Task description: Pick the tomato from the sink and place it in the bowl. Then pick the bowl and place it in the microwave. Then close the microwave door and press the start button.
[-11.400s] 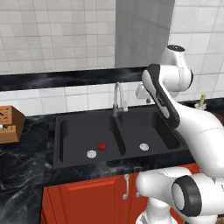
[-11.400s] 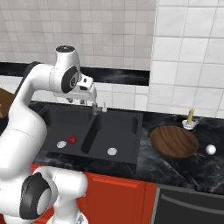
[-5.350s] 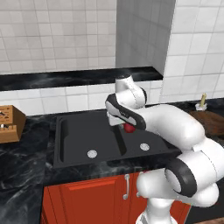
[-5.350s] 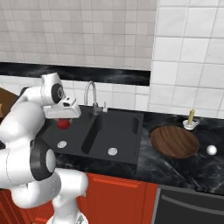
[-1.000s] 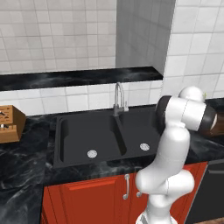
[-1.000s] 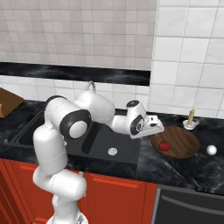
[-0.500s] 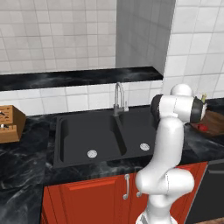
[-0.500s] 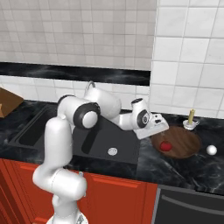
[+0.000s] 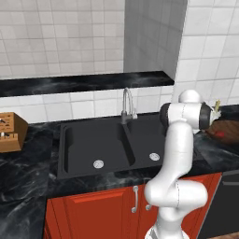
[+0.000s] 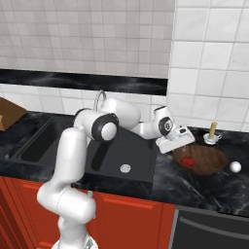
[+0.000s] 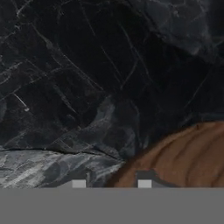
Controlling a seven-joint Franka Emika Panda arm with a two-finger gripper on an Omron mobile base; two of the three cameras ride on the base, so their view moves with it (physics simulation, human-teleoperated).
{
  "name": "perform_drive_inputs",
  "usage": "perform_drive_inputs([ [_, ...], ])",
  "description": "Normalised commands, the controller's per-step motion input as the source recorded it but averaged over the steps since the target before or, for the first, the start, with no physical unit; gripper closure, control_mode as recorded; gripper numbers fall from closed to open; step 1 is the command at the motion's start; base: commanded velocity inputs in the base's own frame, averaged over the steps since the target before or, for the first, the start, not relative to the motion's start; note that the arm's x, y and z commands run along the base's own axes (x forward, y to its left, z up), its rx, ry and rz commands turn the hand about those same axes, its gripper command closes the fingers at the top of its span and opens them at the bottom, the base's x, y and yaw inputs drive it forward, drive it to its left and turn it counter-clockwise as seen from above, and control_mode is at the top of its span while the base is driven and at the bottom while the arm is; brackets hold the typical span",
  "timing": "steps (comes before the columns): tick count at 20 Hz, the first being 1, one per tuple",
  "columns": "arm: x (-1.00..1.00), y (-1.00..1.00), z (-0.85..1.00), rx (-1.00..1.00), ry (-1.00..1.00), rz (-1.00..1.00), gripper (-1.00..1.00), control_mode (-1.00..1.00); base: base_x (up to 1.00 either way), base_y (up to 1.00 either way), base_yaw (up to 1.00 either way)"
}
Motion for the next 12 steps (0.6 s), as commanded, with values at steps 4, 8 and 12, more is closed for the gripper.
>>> perform_drive_inputs([
  [4, -0.52, -0.11, 0.19, 0.1, 0.0, 0.0, 1.0, -1.0, 0.0, 0.0, 0.0],
  [8, -0.85, -0.02, 0.63, 0.16, -0.04, 0.0, 1.0, -1.0, 0.0, 0.0, 0.0],
  [12, -1.0, 0.28, 0.88, 0.09, -0.13, 0.06, 1.0, -1.0, 0.0, 0.0, 0.0],
])
